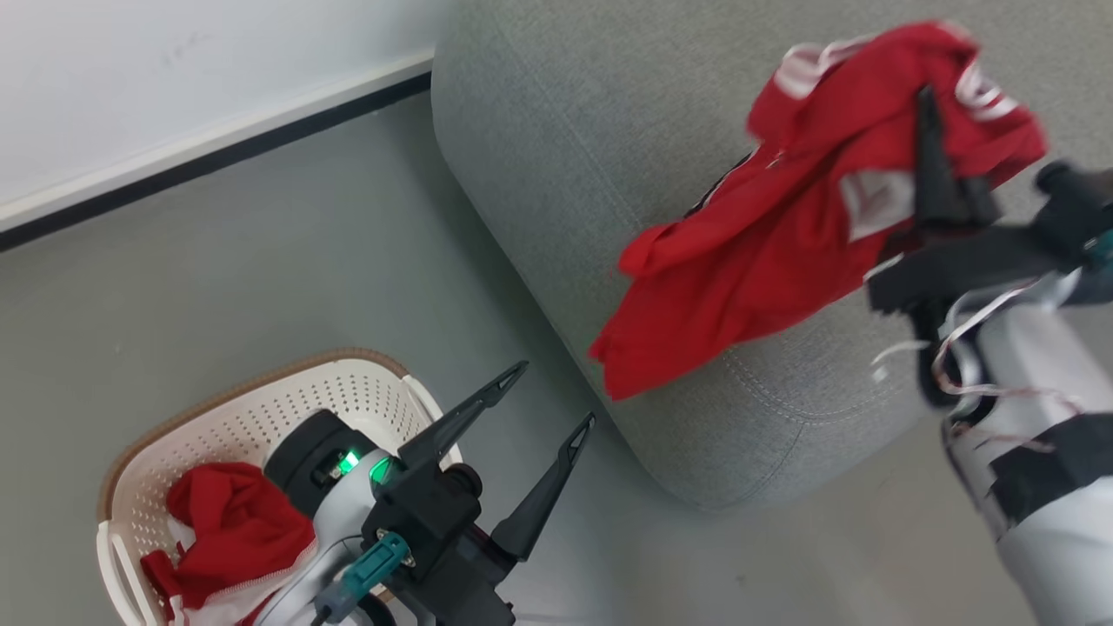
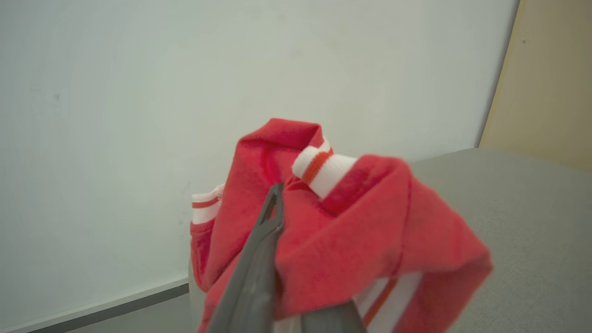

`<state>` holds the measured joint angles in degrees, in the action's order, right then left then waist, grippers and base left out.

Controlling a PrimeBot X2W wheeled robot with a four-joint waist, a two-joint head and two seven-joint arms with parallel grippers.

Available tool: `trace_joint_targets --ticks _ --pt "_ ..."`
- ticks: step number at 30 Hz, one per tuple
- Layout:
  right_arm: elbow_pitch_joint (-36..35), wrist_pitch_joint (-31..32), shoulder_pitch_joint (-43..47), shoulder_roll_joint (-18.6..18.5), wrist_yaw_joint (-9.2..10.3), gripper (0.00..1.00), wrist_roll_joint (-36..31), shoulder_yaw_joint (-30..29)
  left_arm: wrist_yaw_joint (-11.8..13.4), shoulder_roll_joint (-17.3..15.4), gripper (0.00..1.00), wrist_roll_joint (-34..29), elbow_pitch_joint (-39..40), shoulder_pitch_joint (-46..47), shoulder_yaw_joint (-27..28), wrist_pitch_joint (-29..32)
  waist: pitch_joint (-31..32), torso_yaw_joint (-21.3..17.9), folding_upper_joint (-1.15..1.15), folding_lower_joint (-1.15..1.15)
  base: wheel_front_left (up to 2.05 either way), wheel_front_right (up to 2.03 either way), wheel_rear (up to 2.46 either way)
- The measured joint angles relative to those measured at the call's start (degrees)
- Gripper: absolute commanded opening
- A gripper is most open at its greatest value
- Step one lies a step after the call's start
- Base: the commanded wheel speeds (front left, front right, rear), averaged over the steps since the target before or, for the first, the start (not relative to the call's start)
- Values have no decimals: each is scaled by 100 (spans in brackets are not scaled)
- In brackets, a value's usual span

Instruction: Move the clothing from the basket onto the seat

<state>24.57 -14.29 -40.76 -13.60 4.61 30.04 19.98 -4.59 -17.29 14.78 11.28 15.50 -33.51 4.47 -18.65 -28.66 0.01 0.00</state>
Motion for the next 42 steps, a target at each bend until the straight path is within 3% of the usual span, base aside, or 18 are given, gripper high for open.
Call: trace_joint_targets --ticks 18,27,42 --pt "129 -42 -1791 -871 59 0 -64 -1101 -98 -155 100 -85 439 460 -38 213 -758 312 0 0 0 0 0" --pt "285 -43 -2207 -1323 93 0 -138 -1393 -107 -231 100 -85 583 699 -34 301 -1139 509 -1 0 0 0 0" --pt "1579 -43 -1663 -920 57 0 53 -1378 -155 -314 100 -146 730 1020 -46 361 -1803 821 -1 1 0 0 0"
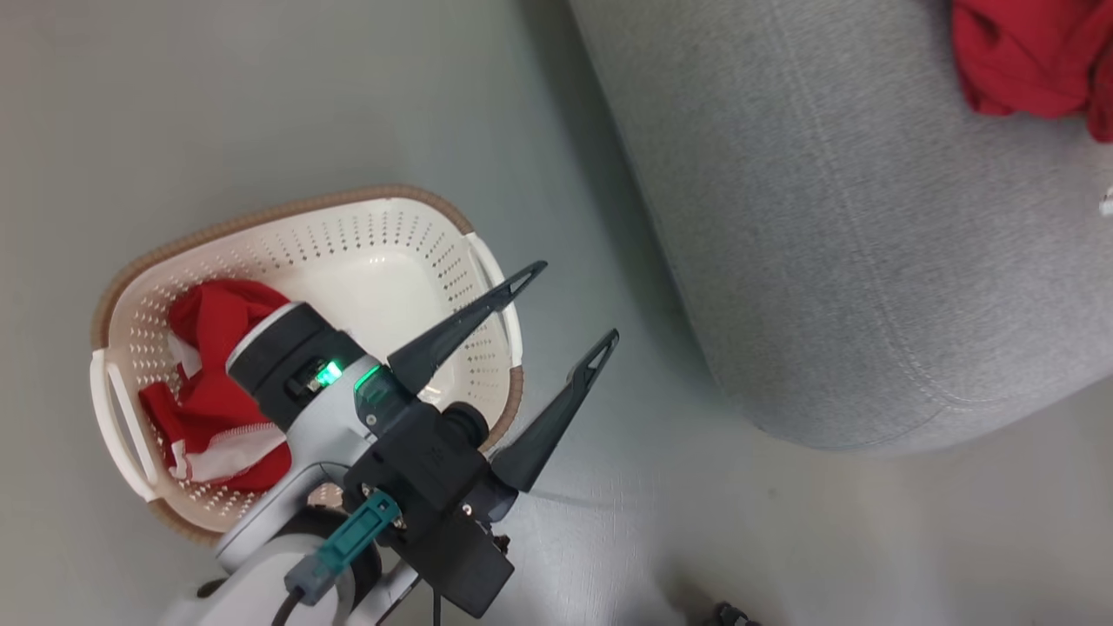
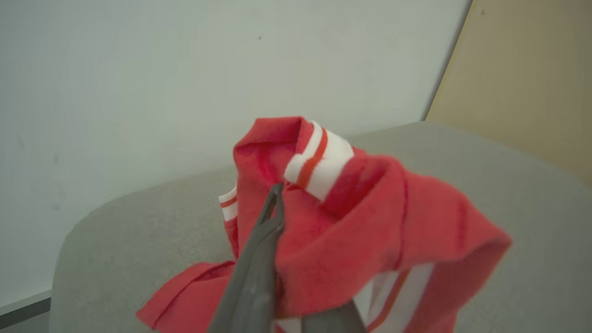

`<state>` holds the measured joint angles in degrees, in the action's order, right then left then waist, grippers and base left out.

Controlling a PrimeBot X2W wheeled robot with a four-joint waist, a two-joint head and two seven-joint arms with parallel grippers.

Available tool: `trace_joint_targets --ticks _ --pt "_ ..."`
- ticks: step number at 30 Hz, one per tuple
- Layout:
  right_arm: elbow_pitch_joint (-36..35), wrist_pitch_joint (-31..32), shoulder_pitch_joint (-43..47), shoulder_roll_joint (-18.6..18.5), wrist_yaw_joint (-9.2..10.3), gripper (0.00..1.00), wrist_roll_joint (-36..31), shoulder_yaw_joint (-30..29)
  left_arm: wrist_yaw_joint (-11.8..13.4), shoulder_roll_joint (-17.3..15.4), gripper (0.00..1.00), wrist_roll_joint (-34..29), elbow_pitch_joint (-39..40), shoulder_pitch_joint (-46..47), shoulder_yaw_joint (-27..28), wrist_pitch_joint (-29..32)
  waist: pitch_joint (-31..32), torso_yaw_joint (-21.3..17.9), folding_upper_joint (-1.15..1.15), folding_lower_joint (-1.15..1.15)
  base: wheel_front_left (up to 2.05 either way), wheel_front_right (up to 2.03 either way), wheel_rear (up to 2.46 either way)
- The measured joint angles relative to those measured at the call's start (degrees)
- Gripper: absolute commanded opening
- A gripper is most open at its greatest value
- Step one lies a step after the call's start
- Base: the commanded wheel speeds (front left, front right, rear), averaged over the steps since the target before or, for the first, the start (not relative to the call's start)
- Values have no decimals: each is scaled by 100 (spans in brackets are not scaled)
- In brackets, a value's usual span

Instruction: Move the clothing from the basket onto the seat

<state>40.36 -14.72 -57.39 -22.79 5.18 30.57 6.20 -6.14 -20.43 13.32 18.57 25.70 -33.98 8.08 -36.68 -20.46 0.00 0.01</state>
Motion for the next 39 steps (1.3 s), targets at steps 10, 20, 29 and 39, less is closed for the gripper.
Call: trace_joint_targets --ticks 10,20,29,39 --pt "501 0 8 238 -46 89 119 -5 -43 -104 100 -38 -26 140 19 -20 -317 185 0 0 0 0 0" --pt "793 0 -24 441 -101 100 70 14 -44 -58 100 -22 -355 242 12 -210 -190 231 0 -1 0 0 0" --pt "832 1 563 601 -175 100 -15 31 -34 116 100 34 -680 238 9 -435 91 306 0 -1 0 0 0" --pt "302 1 1181 866 -211 100 -294 115 164 268 100 133 -1098 136 174 -749 548 467 0 -1 0 0 0"
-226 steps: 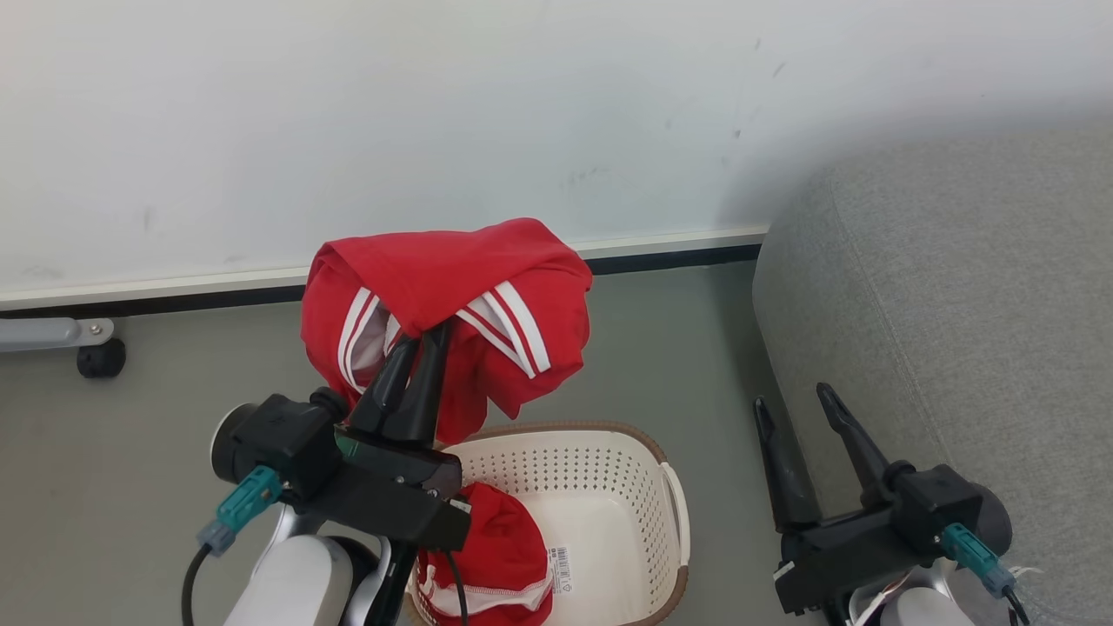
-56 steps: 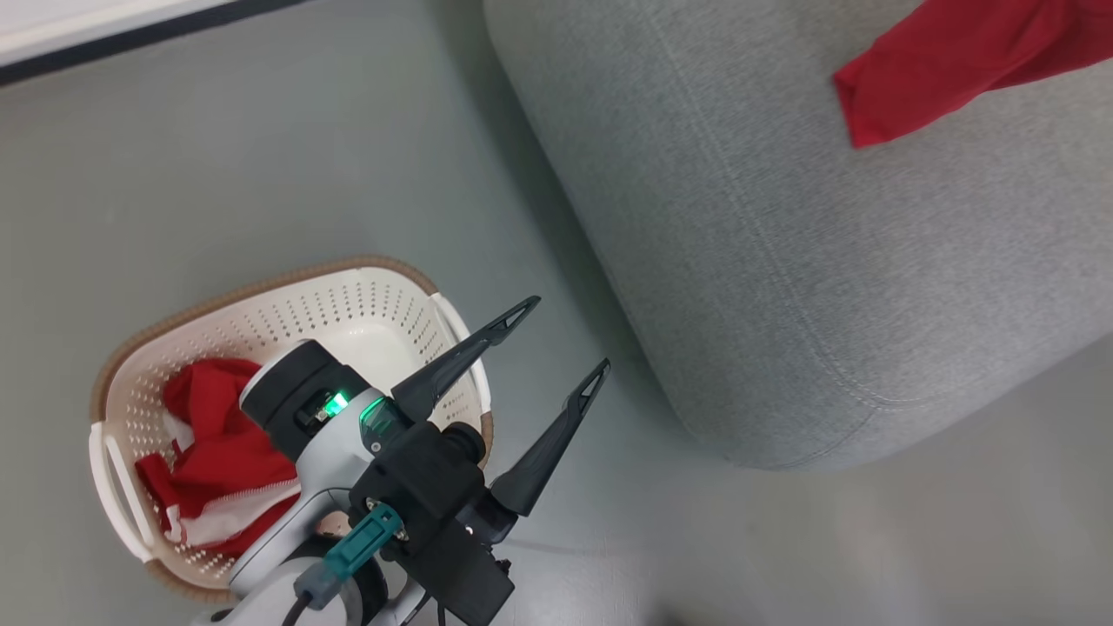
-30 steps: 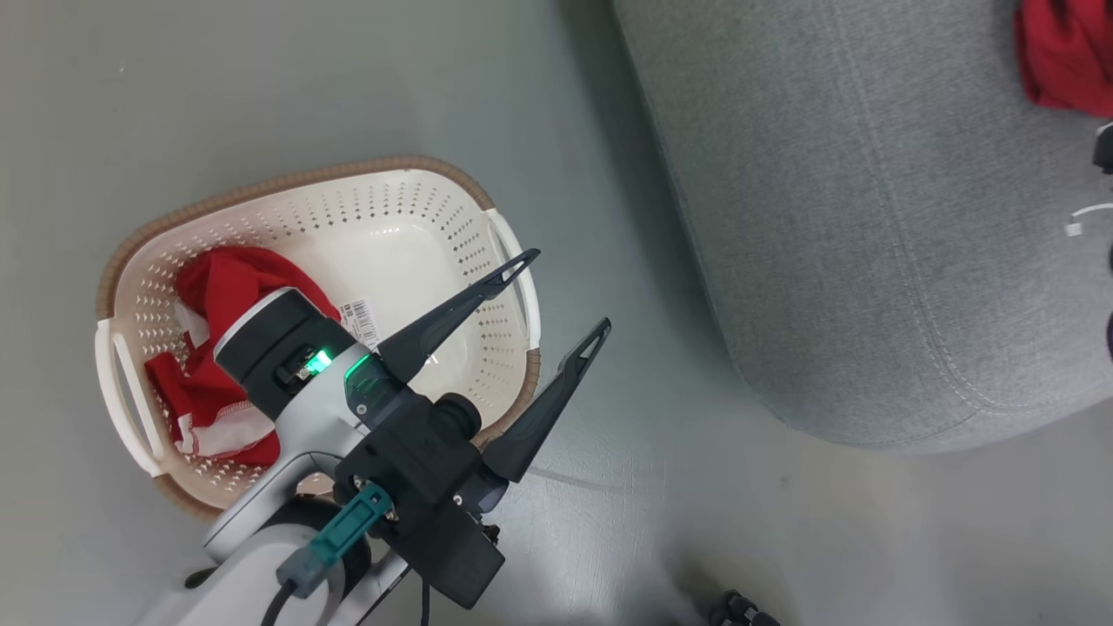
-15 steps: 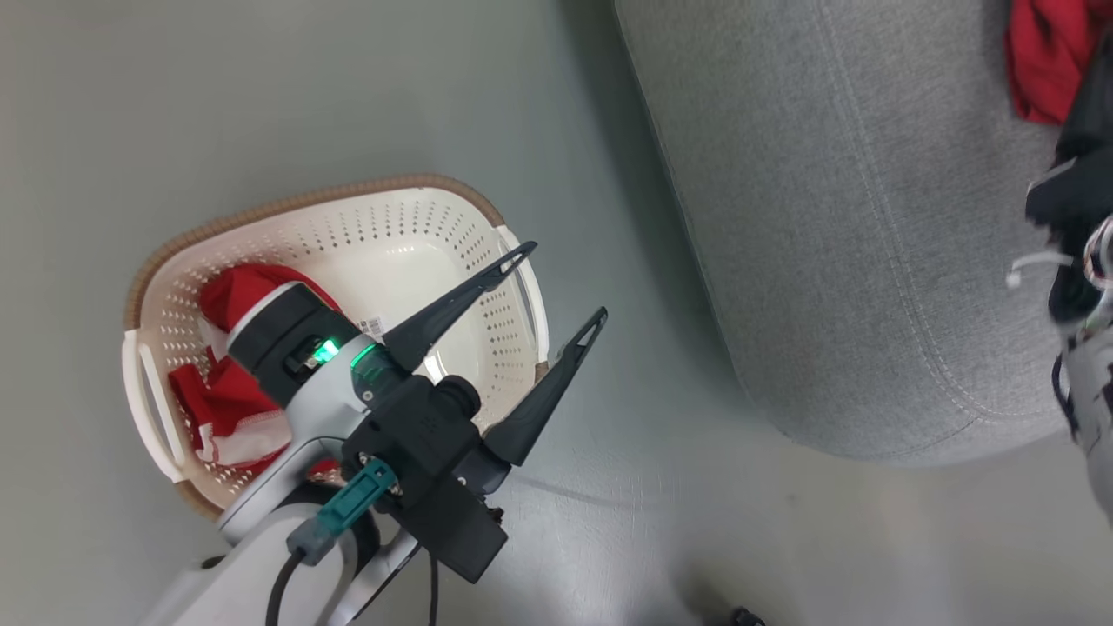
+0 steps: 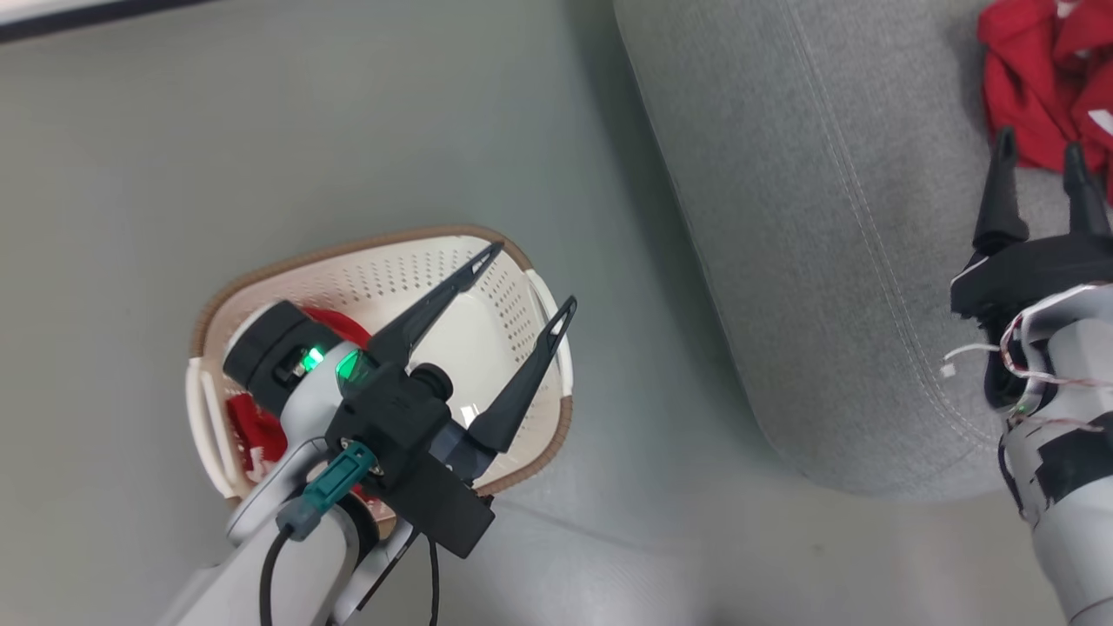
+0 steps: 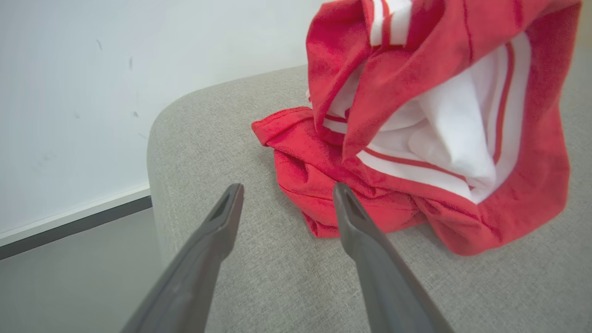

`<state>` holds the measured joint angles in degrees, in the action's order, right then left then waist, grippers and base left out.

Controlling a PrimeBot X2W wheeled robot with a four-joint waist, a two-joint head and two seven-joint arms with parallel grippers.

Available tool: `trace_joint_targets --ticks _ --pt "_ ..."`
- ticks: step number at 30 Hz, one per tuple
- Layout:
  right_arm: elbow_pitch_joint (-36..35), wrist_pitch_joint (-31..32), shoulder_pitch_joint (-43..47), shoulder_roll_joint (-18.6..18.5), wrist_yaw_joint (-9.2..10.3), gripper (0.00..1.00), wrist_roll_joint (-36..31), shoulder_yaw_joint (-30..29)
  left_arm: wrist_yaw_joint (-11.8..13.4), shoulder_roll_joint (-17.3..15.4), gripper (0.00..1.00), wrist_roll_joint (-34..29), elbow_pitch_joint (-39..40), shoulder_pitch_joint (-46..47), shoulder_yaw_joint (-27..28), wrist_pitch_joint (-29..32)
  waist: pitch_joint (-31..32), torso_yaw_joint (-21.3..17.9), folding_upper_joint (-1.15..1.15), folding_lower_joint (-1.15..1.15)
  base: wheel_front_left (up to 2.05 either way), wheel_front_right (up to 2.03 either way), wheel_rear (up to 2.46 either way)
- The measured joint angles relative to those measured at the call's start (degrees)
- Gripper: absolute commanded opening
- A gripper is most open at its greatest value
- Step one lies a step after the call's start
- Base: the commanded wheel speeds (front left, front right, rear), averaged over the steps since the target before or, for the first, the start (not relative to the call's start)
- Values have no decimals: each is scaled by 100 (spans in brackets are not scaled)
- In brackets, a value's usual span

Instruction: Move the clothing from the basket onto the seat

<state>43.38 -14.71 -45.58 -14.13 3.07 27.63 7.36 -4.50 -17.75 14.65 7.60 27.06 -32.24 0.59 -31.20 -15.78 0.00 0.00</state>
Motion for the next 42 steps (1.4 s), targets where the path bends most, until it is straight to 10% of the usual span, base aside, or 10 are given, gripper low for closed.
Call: trace_joint_targets --ticks 42 --pt "-2654 0 2590 299 98 100 -981 639 927 264 100 813 -1283 -1414 1260 -984 1901 1417 -1 0 0 0 0"
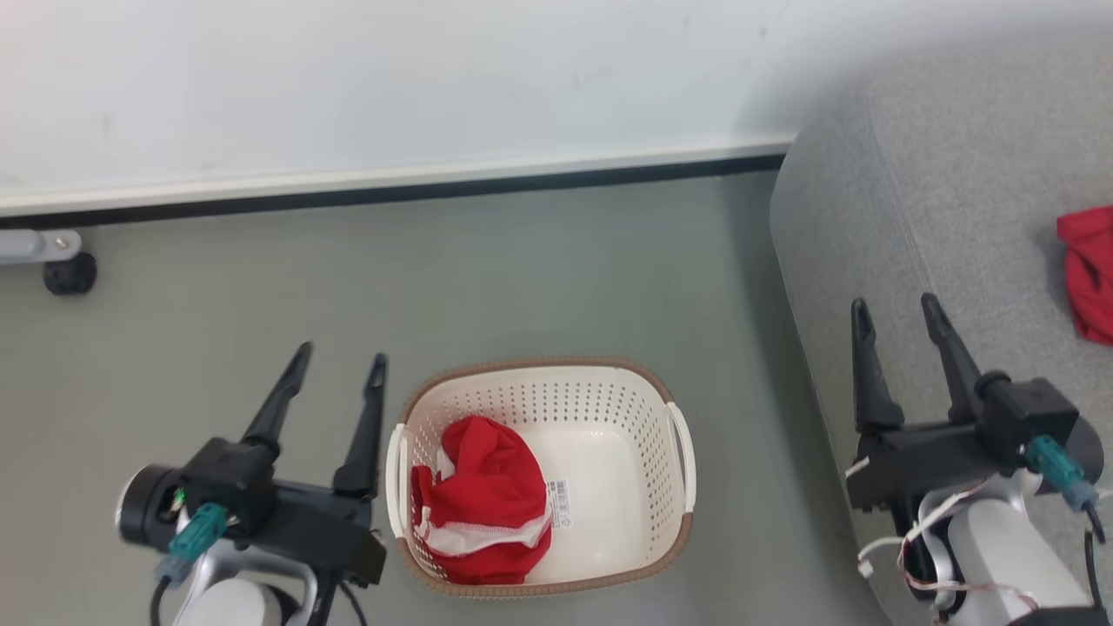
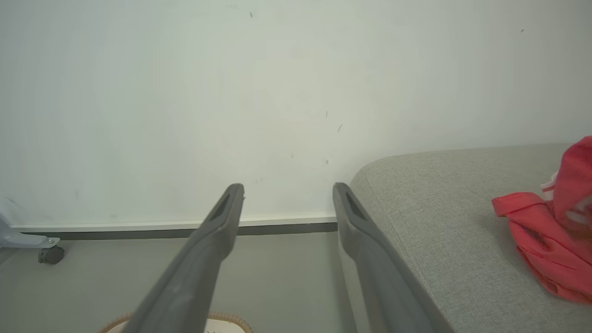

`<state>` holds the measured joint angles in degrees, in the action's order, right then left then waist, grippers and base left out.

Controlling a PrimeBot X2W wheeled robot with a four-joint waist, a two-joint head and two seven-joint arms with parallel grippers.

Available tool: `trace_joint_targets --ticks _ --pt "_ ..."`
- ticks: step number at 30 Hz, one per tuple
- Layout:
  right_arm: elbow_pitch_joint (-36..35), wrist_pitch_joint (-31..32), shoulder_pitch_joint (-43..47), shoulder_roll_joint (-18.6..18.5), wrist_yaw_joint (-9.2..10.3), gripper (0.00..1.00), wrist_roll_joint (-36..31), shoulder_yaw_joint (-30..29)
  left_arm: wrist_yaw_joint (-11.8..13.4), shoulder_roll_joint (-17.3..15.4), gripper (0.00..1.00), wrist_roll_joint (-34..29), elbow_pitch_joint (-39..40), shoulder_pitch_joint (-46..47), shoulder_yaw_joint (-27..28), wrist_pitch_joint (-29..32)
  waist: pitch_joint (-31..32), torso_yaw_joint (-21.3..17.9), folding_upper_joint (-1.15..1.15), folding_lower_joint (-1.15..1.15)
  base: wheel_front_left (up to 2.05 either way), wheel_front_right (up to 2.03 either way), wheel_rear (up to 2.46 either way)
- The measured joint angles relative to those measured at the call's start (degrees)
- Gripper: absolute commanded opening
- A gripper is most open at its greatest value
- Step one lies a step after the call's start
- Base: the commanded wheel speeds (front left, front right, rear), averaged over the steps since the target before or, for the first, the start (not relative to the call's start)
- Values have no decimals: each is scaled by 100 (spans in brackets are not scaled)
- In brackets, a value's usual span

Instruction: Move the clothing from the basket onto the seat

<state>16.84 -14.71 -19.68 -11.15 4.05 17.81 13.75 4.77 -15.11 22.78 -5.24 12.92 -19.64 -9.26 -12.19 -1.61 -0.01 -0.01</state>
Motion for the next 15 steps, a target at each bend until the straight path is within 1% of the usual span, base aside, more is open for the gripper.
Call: trace_joint_targets --ticks 4,6,15 --pt "-166 0 240 -1 9 100 -22 15 35 -24 100 88 -7 -140 86 -44 138 49 0 0 0 0 0" --pt "-245 0 352 -3 49 100 -23 16 74 -30 100 94 -5 -239 130 -48 198 73 0 0 0 0 0" --pt "-605 54 792 -9 108 100 -57 14 129 -80 100 148 46 -573 424 -113 383 165 0 1 0 0 0"
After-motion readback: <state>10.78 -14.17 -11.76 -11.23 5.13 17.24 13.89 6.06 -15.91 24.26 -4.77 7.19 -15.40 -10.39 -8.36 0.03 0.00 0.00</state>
